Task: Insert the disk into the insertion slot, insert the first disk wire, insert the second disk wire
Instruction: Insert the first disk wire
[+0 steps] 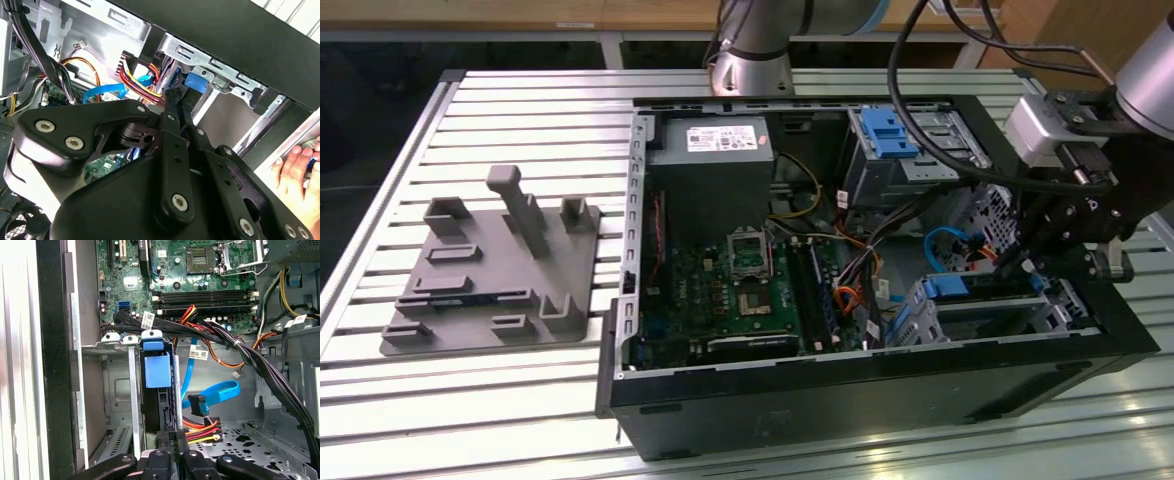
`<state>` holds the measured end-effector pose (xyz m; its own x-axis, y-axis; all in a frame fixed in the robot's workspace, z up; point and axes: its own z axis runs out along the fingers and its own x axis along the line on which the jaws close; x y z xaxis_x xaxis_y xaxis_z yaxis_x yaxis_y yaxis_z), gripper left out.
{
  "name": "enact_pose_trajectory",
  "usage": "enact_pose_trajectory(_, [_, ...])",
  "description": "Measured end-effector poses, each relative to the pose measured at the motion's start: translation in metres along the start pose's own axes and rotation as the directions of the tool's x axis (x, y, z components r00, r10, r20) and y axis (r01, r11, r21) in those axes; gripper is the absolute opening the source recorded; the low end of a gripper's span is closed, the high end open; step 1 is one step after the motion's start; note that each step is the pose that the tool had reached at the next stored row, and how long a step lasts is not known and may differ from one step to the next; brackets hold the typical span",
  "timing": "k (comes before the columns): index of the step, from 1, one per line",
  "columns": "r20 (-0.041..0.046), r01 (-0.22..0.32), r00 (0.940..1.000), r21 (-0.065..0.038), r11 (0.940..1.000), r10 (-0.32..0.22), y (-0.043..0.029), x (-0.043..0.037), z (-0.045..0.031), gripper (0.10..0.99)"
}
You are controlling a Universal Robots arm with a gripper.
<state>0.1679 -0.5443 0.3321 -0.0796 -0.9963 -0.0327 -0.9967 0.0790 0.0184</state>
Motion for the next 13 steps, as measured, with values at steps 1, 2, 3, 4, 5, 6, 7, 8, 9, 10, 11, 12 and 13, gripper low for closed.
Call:
enact_pose_trajectory(1, [0.0003,0.0,1.0,0.0,1.0,0.0,0.0,0.0,0.0002,0.165])
enact_pose_trajectory(2, [0.0024,0.0,1.0,-0.001,1.0,0.0,0.0001,0.0,0.0012,0.165])
enact_pose_trajectory(3, [0.0022,0.0,1.0,0.0,1.0,0.0,0.0001,0.0,0.0012,0.165])
enact_pose_trajectory(4, [0.0021,0.0,1.0,0.0,1.0,0.0,0.0001,0.0,0.0011,0.165])
enact_pose_trajectory(5, [0.001,0.0,1.0,0.0,1.0,0.0,0.0001,0.0,0.0005,0.165])
enact_pose_trajectory(6, [0.0007,0.0,1.0,0.0,1.0,0.0,0.0001,0.0,0.0005,0.165])
enact_pose_trajectory(7, [0.0007,0.0,1.0,0.0,1.0,0.0,0.0,0.0,0.0005,0.165])
enact_pose_trajectory(8, [0.0006,0.0,1.0,0.0,1.0,0.0,0.0,0.0,0.0006,0.165])
enact_pose_trajectory(9, [0.0005,0.0,1.0,0.0,1.0,0.0,0.0,0.0,0.0008,0.165])
enact_pose_trajectory(10, [0.0006,0.0,1.0,0.0,1.0,0.0,0.0,0.0,0.0014,0.165])
enact_pose_trajectory(11, [0.0007,0.0,1.0,0.0,1.0,0.0,0.0,0.0001,0.002,0.165])
enact_pose_trajectory(12, [0.0005,0.0,1.0,0.0,1.0,0.0,0.0,0.0001,0.0024,0.165])
enact_pose_trajectory(13, [0.0004,0.0,1.0,0.0,1.0,0.0,0.0,0.0001,0.0025,0.165])
